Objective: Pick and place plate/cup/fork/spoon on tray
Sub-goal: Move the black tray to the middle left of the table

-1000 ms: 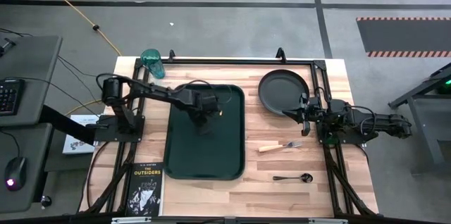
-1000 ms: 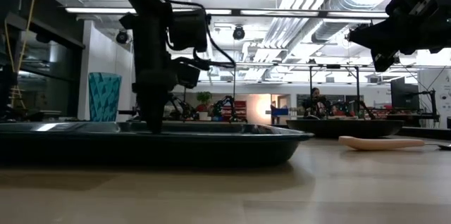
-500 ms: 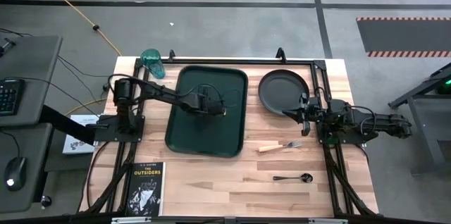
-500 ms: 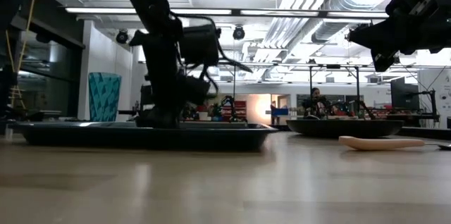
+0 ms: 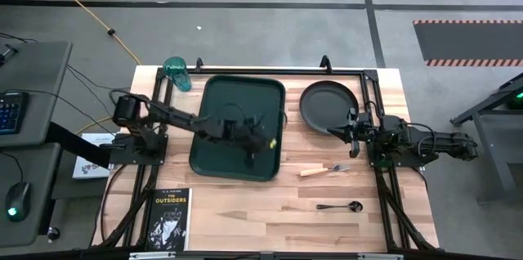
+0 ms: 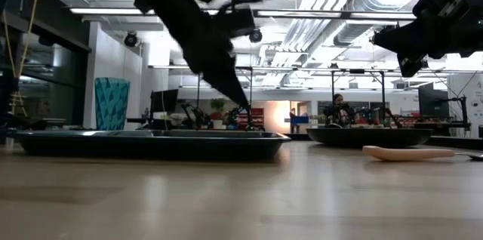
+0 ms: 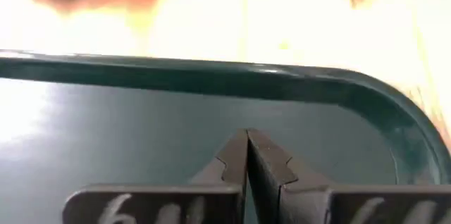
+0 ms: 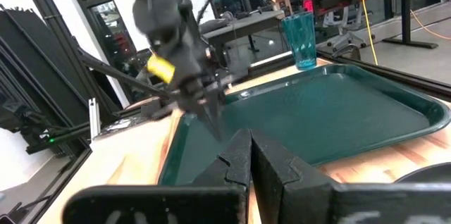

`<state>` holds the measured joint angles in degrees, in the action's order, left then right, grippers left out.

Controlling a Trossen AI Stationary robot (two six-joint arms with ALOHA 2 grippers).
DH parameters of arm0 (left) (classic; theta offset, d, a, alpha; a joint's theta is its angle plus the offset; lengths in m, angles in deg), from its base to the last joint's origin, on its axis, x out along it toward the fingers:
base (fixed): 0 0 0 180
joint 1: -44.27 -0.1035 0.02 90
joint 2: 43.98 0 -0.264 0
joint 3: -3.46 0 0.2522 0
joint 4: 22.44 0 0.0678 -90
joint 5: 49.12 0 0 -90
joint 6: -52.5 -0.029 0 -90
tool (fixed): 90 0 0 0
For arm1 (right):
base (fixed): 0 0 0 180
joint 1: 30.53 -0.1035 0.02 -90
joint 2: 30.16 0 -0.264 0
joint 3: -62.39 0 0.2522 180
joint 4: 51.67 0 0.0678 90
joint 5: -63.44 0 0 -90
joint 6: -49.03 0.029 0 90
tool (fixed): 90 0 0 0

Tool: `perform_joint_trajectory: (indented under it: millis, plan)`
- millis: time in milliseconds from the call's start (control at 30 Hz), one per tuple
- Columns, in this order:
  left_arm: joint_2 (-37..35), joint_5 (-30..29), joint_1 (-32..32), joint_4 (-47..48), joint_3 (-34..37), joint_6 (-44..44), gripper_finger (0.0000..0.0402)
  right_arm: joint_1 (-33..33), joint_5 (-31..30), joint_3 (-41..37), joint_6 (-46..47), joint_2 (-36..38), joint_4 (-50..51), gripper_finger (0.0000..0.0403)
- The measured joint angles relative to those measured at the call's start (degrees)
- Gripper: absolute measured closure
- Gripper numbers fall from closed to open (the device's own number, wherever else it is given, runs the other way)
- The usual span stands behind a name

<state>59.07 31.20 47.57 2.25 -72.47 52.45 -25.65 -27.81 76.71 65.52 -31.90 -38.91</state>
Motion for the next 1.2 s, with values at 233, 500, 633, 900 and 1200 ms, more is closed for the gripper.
perform_joint_trajectory:
  millis: [233,500,633,900,1200]
  plan:
    - [8.0,-0.8,4.2,-9.7,0.0,10.7,0.0401,0.0,0.0,0.0,0.0,-0.5,0.0,0.0402]
    - [11.1,9.0,7.7,-11.1,-0.2,17.3,0.0401,0.0,0.0,0.0,0.0,-1.0,0.0,0.0402]
    - [9.3,16.4,9.4,-3.5,-0.2,17.5,0.0401,0.0,0.0,0.0,0.0,-1.1,0.0,0.0402]
    - [2.7,17.4,9.9,18.5,0.2,13.9,0.0401,0.0,0.1,0.0,0.0,-1.3,0.0,0.0402]
    - [-8.2,-8.4,2.0,12.0,0.1,8.7,0.0401,0.0,0.1,0.0,0.0,-1.2,0.0,0.0402]
